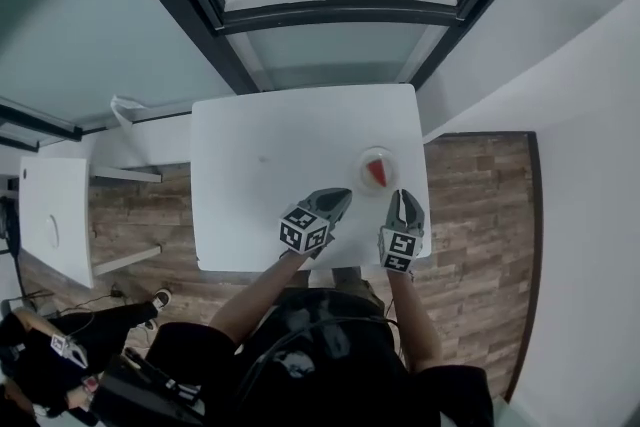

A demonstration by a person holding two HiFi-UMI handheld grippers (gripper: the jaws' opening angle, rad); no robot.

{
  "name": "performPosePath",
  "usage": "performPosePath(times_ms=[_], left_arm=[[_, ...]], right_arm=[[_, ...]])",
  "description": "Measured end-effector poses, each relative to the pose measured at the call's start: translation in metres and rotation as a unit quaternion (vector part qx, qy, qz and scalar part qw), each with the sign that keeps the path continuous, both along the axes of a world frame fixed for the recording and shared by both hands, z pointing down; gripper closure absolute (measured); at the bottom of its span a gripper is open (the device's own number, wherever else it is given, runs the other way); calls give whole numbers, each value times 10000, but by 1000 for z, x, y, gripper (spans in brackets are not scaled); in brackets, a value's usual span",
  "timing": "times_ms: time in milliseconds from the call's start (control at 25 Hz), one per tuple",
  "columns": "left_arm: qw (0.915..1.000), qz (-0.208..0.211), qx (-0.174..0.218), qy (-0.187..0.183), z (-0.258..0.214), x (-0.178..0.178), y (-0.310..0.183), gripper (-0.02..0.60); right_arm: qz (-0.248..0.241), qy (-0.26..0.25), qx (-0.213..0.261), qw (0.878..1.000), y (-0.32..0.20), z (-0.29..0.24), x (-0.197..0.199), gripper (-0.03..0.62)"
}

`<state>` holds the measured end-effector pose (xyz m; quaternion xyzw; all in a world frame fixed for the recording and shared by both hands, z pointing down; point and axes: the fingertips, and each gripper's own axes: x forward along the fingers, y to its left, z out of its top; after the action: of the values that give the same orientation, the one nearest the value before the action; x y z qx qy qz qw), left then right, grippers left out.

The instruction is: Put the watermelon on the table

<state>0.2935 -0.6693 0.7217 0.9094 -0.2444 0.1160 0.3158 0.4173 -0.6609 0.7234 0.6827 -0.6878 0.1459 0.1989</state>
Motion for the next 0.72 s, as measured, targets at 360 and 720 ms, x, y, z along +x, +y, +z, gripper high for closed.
performPosePath(times_ms=[360, 720], left_arm=[[9977, -61, 560, 391, -62, -10, 32, 575], [9903, -31, 1339, 362, -111, -32, 52, 575]], right_arm=[[74, -767, 448, 9960, 67, -61, -24, 583], [-136, -1121, 732, 9909, 87, -86, -33, 583]])
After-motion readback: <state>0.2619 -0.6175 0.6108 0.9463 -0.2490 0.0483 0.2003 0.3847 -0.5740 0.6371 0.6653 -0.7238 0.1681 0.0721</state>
